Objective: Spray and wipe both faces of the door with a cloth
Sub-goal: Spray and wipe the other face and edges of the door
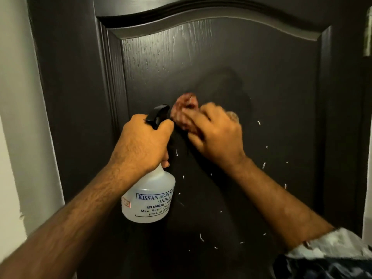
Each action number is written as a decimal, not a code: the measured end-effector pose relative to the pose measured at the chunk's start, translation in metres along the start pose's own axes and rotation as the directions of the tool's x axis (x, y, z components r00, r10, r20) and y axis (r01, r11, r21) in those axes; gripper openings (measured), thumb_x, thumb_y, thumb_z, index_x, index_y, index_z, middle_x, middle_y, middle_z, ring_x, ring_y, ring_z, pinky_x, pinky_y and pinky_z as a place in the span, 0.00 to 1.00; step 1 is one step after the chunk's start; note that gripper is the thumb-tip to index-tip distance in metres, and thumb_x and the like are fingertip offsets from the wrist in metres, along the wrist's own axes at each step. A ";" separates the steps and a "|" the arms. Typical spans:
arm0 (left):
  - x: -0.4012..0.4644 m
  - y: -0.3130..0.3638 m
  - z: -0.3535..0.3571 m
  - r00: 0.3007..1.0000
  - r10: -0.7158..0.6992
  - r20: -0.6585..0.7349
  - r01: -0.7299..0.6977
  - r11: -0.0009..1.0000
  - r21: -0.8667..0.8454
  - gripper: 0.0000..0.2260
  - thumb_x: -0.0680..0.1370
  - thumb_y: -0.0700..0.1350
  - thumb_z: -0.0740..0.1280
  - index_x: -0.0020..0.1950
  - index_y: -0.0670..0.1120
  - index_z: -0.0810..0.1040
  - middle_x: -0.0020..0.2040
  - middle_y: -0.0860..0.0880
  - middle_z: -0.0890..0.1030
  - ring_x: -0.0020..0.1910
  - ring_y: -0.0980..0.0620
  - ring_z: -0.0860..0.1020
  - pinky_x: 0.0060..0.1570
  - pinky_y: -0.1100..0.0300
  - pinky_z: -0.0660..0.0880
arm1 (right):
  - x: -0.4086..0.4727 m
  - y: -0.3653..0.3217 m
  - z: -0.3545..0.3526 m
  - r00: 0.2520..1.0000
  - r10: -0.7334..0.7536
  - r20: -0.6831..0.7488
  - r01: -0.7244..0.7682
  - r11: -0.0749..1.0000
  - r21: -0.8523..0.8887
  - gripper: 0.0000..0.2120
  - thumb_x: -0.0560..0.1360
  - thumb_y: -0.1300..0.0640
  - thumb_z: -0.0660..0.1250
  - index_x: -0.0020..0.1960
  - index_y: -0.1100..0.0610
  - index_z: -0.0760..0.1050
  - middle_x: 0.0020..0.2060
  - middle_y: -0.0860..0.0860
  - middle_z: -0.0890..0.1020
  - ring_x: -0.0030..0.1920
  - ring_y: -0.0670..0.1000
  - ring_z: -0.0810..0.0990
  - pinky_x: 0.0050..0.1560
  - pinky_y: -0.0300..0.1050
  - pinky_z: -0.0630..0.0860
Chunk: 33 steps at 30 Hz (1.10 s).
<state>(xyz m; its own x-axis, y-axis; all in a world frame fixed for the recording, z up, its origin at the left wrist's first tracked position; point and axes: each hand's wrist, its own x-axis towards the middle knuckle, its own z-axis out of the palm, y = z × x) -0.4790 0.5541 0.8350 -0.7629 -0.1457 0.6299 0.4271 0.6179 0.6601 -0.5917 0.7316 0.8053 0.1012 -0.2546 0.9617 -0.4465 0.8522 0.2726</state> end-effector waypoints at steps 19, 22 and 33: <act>0.006 -0.037 -0.015 0.999 -0.045 -0.001 0.045 0.999 0.030 0.12 0.82 0.49 0.64 0.51 0.43 0.83 0.24 0.45 0.82 0.25 0.49 0.84 0.34 0.59 0.78 | 0.033 -0.015 0.050 0.986 0.126 -0.110 -0.131 0.990 -0.043 0.18 0.74 0.47 0.73 0.62 0.49 0.85 0.50 0.53 0.82 0.48 0.57 0.81 0.43 0.50 0.70; 0.005 -0.042 -0.011 0.999 -0.033 0.002 0.033 0.999 0.037 0.13 0.83 0.49 0.64 0.49 0.43 0.83 0.26 0.43 0.83 0.26 0.47 0.85 0.36 0.54 0.82 | -0.026 -0.039 0.054 0.996 -0.080 -0.032 0.082 0.994 0.068 0.14 0.77 0.49 0.73 0.60 0.53 0.86 0.48 0.55 0.83 0.45 0.57 0.79 0.38 0.53 0.75; -0.001 -0.044 -0.014 0.998 -0.049 0.043 0.050 0.998 -0.041 0.13 0.82 0.49 0.65 0.51 0.42 0.84 0.25 0.44 0.83 0.26 0.46 0.84 0.32 0.58 0.79 | -0.166 -0.028 0.038 0.923 -0.370 0.105 0.359 0.927 0.112 0.04 0.82 0.50 0.73 0.53 0.48 0.86 0.41 0.50 0.83 0.37 0.53 0.81 0.38 0.51 0.77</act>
<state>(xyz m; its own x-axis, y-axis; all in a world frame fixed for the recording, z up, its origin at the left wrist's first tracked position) -0.4905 0.5161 0.8112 -0.8027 -0.1426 0.5791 0.4078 0.5774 0.7074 -0.6295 0.7326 0.6366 0.1658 -0.5985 0.7838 -0.4767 0.6472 0.5950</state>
